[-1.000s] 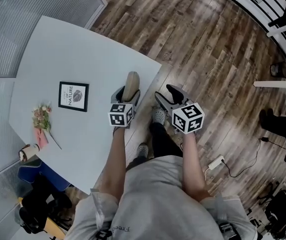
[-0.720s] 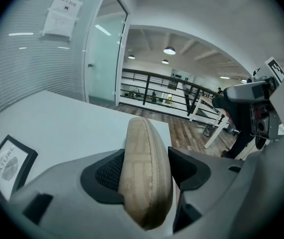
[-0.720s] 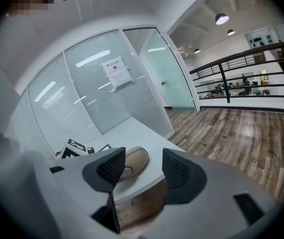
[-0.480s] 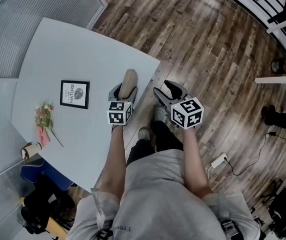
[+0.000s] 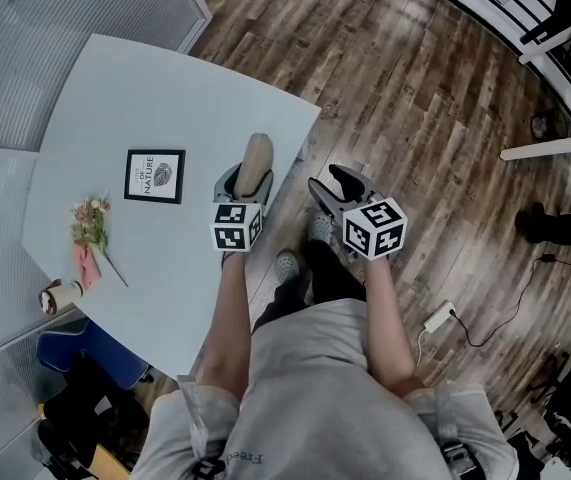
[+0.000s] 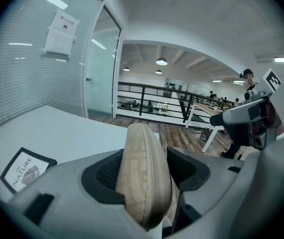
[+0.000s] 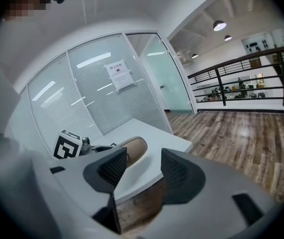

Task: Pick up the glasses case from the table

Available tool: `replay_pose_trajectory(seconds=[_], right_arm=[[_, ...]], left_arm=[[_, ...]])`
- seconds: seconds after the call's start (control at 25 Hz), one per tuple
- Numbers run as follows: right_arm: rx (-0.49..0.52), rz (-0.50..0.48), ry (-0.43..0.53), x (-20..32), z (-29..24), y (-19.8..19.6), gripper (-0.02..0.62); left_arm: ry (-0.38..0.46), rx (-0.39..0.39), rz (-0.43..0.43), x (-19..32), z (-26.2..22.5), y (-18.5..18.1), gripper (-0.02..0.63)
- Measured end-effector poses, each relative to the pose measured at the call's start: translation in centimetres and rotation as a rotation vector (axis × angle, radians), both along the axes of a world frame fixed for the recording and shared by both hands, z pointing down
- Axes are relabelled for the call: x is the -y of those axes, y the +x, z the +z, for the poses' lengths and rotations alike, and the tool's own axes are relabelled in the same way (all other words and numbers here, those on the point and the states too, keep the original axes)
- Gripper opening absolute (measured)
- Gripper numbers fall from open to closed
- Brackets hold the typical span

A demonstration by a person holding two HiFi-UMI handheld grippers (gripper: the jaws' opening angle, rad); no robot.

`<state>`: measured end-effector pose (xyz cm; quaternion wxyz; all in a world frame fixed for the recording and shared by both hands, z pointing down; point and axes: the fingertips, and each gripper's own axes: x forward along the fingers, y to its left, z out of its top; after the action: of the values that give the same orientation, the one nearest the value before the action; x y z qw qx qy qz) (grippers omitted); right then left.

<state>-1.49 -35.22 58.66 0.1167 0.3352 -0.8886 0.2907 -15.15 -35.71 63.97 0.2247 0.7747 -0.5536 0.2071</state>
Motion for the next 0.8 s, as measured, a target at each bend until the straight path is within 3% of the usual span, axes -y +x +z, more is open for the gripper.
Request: replay_pose_trajectory(seconds=[0.56,0.8], right_arm=[[0.002,0.031,0.09,-6.9,-4.1,-1.1,0.213],[-0.006,0.034,0.129,-8.7,-5.6,-2.1,0.213]], left_arm=[[0.116,-0.046,0.004,-7.1,-6.6,-0.6,0.263],[0.118,-0.099,-0.02,-10.4,-8.6,-1.6,0.264]])
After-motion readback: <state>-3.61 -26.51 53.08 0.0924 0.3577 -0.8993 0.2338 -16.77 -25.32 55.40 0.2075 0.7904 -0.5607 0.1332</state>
